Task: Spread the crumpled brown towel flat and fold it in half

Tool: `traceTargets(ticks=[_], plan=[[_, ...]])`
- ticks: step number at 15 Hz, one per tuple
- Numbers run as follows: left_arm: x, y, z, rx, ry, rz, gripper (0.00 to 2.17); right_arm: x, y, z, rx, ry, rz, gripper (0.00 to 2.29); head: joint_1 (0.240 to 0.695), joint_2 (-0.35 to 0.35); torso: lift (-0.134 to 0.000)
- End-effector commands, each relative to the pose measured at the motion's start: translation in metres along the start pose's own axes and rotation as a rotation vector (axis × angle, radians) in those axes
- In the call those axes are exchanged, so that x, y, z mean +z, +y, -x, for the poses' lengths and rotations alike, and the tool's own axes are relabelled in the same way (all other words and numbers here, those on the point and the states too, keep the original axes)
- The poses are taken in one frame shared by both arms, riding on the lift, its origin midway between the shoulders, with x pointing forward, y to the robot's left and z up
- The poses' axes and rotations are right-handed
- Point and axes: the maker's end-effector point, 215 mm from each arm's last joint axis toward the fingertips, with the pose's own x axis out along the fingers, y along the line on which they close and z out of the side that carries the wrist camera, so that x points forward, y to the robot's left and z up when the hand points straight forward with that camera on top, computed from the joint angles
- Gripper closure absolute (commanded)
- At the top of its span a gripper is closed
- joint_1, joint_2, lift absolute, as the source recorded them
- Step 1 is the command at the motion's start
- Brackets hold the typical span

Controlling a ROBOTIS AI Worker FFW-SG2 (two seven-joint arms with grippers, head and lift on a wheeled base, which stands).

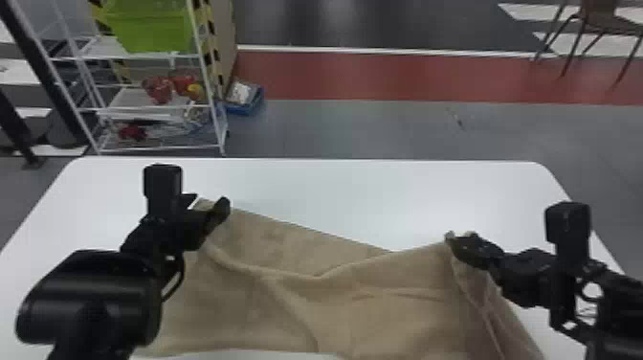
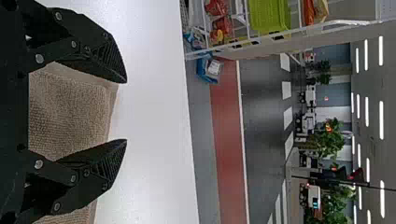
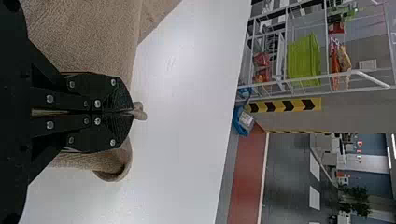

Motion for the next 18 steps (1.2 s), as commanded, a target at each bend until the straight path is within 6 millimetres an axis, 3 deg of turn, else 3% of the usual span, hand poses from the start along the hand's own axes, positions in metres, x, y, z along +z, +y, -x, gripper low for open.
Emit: traceTargets(ticks=[1,6,13,14,18], plan=[[-0.004,0.002,-0.003,0.008,0.014,-0.013,0.52,0.001,0.001,0.000,0.003,-0.002,0.000,1.12,0.695,-0.029,-0.122],[-0.004,0.007,-0.008,0.016,0.024,-0.020,0.63,0.006,-0.002,0.005,0.000,-0.013,0.000,1.12,0.695,-0.026,-0.122],[-0.029,0.011,-0.008,0.002,0.115,0.002,0.64,0.010,-0.002,0.008,0.000,-0.023,0.004,1.12,0.695,-0.026,-0.122],[-0.029,0.012,-0.008,0.004,0.115,0.002,0.76,0.011,-0.002,0.009,0.000,-0.026,0.004,1.12,0.695,-0.025,-0.122],[-0.033,0.017,-0.002,0.027,0.112,0.010,1.62,0.007,-0.005,0.013,-0.006,-0.023,0.000,1.15,0.695,-0.017,-0.122]])
